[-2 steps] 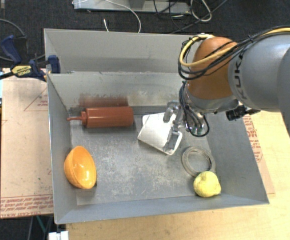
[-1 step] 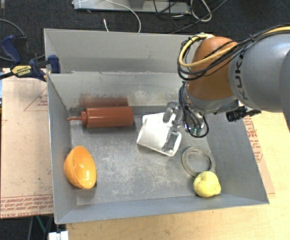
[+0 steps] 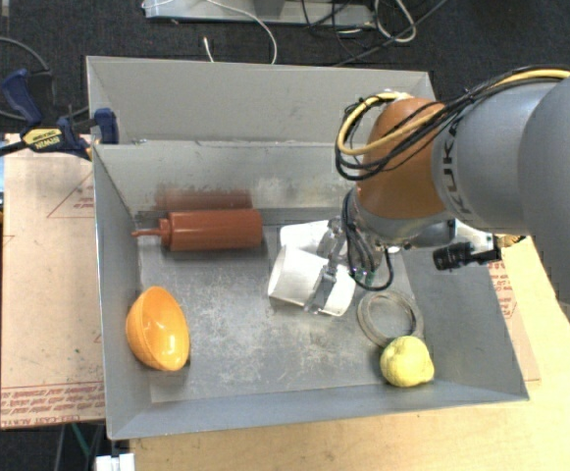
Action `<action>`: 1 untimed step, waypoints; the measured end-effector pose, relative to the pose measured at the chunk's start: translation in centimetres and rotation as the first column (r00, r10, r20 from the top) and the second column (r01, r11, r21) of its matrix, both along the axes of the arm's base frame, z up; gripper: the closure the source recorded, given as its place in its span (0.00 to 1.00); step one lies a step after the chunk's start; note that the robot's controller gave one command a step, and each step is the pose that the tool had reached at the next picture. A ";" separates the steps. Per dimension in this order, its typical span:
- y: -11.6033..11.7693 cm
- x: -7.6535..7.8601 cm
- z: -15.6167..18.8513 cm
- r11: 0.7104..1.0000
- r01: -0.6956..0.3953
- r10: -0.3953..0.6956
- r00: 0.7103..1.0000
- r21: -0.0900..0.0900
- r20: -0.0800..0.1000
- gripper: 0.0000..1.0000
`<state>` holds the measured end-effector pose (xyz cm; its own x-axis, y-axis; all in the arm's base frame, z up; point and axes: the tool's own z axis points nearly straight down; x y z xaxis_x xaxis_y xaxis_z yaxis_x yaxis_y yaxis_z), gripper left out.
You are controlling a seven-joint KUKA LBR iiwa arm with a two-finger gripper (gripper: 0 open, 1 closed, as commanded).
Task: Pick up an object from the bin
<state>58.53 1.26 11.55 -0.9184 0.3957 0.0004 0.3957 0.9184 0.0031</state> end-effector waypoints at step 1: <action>-0.6 -0.1 -4.6 0.991 -0.137 0.137 0.991 -0.002 0.008 0.00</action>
Offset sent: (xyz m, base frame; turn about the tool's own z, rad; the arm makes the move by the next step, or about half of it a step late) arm -0.0167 -0.0043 -0.0455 0.0603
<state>58.41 0.62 6.95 -0.9639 0.2662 -0.0072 0.2662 0.9639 0.0046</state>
